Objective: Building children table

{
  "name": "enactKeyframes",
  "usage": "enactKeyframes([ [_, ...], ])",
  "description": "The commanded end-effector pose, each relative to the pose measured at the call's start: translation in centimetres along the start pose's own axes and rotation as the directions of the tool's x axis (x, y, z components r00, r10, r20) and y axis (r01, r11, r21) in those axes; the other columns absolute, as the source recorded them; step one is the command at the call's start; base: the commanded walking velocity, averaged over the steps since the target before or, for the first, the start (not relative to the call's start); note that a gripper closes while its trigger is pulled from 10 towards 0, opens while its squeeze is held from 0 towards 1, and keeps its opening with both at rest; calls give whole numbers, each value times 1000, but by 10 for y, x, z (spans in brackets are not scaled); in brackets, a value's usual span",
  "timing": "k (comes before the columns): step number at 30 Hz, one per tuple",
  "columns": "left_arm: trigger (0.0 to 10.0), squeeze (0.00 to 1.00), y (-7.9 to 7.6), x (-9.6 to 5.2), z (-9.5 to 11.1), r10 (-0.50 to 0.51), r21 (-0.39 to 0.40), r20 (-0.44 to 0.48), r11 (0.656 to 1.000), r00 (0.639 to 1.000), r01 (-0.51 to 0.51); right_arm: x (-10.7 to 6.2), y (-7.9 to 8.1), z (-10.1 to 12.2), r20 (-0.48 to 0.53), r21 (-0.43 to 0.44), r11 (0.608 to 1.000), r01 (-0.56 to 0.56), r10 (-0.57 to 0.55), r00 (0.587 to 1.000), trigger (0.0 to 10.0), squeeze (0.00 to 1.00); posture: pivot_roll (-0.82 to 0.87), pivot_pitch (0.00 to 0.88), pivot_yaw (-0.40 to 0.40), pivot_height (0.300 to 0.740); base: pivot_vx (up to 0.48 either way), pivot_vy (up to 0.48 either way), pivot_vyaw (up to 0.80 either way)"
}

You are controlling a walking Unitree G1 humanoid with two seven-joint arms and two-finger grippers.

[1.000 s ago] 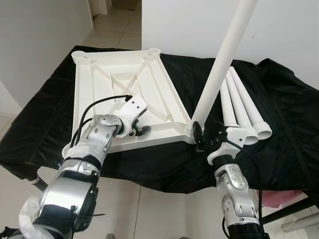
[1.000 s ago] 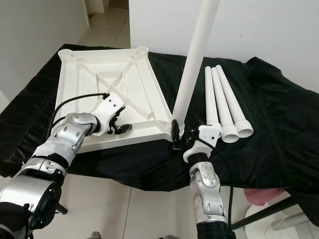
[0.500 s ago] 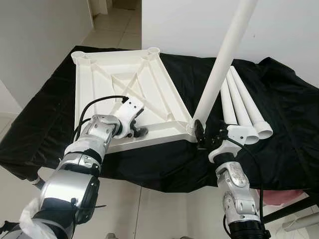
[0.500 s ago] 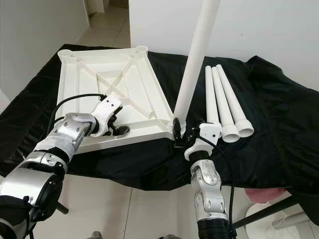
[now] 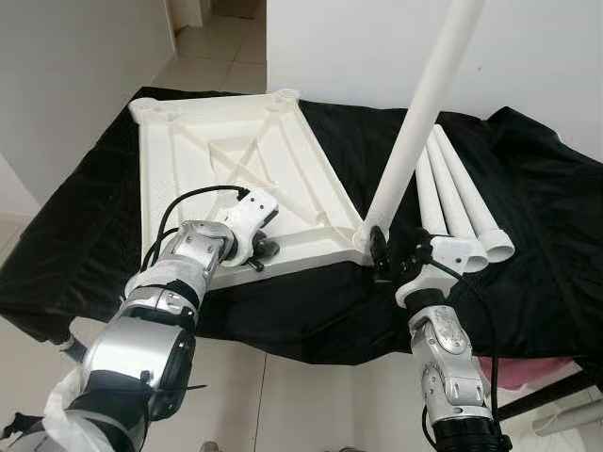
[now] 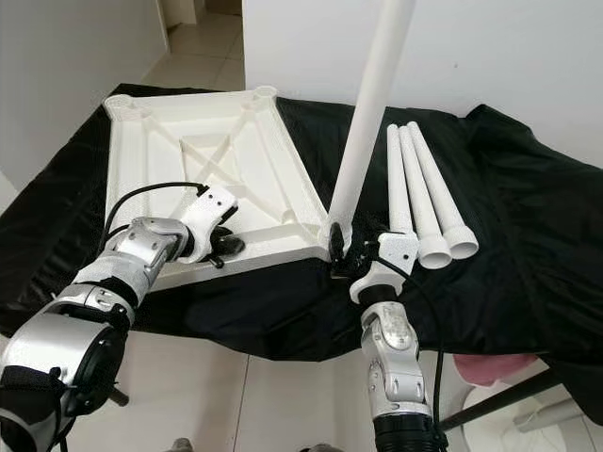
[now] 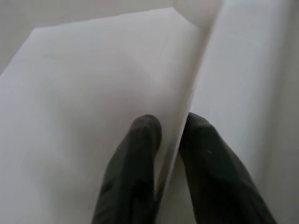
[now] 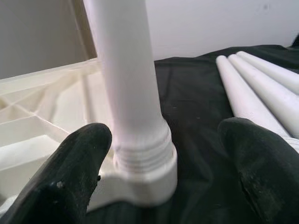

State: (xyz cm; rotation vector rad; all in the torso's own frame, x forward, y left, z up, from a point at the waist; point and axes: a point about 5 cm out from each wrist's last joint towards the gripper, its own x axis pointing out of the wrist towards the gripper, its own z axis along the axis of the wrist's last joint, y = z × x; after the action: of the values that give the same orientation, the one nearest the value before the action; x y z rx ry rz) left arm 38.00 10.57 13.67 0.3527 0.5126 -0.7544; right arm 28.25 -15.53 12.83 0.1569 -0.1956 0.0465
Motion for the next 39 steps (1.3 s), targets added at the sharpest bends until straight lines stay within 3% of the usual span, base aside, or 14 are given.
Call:
enactKeyframes([
  [1, 0, 0, 20, -6, 1, 292, -34, 0, 956, 957, -291, -2, -2, -3, -19, -8, 1000, 12, -13, 1000, 10000, 0, -22, 0, -10, 740, 0, 0, 0],
  [7, 0, 0, 19, -5, 3, 297, -36, 10, 955, 955, -296, -2, -2, -3, -20, -9, 1000, 13, -13, 1000, 10000, 0, -23, 0, -12, 740, 0, 0, 0],
  [8, 4039, 0, 16, -3, 8, 292, -23, 36, 956, 956, -291, -2, -2, -3, -21, -11, 1000, 13, -13, 1000, 10000, 0, -23, 0, -13, 740, 0, 0, 0],
  [9, 10000, 0, 14, -1, 11, 288, -13, 56, 958, 956, -288, -2, -3, -3, -22, -11, 1000, 13, -14, 1000, 10000, 0, -23, 0, -13, 740, 0, 0, 0],
  [18, 10000, 20, -15, 12, 31, 187, 11, 182, 981, 965, -193, 0, -3, -4, -27, -19, 1000, 18, -18, 999, 10000, 0, -23, 0, -13, 740, 0, 0, 0],
  [19, 10000, 1000, -20, 13, 33, 157, 1, 204, 987, 966, -161, 0, -3, -4, -27, -19, 1000, 19, -19, 999, 10000, 0, -23, 0, -12, 740, 0, 0, 0],
  [24, 10000, 1000, -27, 15, 36, 105, 18, 234, 994, 967, -112, 0, -3, -5, -31, -20, 1000, 22, -22, 999, 10000, 0, -22, 0, -9, 740, 0, 0, 0],
  [25, 10000, 631, -32, 10, 43, 31, 39, 294, 998, 955, -44, 1, -3, -6, -38, -19, 999, 27, -28, 999, 10000, 0, -24, 0, -6, 740, 0, 0, 0],
  [27, 10000, 631, -32, 10, 43, 31, 39, 294, 998, 955, -44, 1, -3, -6, -38, -19, 999, 27, -28, 999, 10000, 0, -24, 0, -6, 740, 0, 0, 0],
  [28, 10000, 0, -32, 6, 47, -6, 52, 332, 999, 943, -13, 1, -2, -7, -48, -15, 999, 30, -31, 998, 10000, 0, -21, 0, -4, 740, 0, 0, 0],
  [30, 10000, 0, -32, 6, 47, -6, 52, 332, 999, 943, -13, 1, -2, -7, -48, -15, 999, 30, -31, 998, 10000, 0, -21, 0, -4, 740, 0, 0, 0],
  [31, 10000, 0, -25, -11, 54, -45, 91, 417, 996, 908, 8, 5, 0, -11, -73, -11, 999, 35, -36, 997, 10000, 0, -16, 0, -6, 740, 0, 0, 0],
  [37, 10000, 0, -17, -21, 55, -32, 100, 449, 995, 893, -15, 8, 2, -12, -85, -8, 999, 32, -32, 996, 10000, 0, -12, 0, -9, 740, 0, 0, 0],
  [39, 10000, 0, 4, -33, 47, 108, 72, 455, 985, 884, -157, 16, 6, -13, -103, 4, 1000, 25, -24, 994, 10000, 0, -2, 0, -18, 740, 0, 0, 0],
])
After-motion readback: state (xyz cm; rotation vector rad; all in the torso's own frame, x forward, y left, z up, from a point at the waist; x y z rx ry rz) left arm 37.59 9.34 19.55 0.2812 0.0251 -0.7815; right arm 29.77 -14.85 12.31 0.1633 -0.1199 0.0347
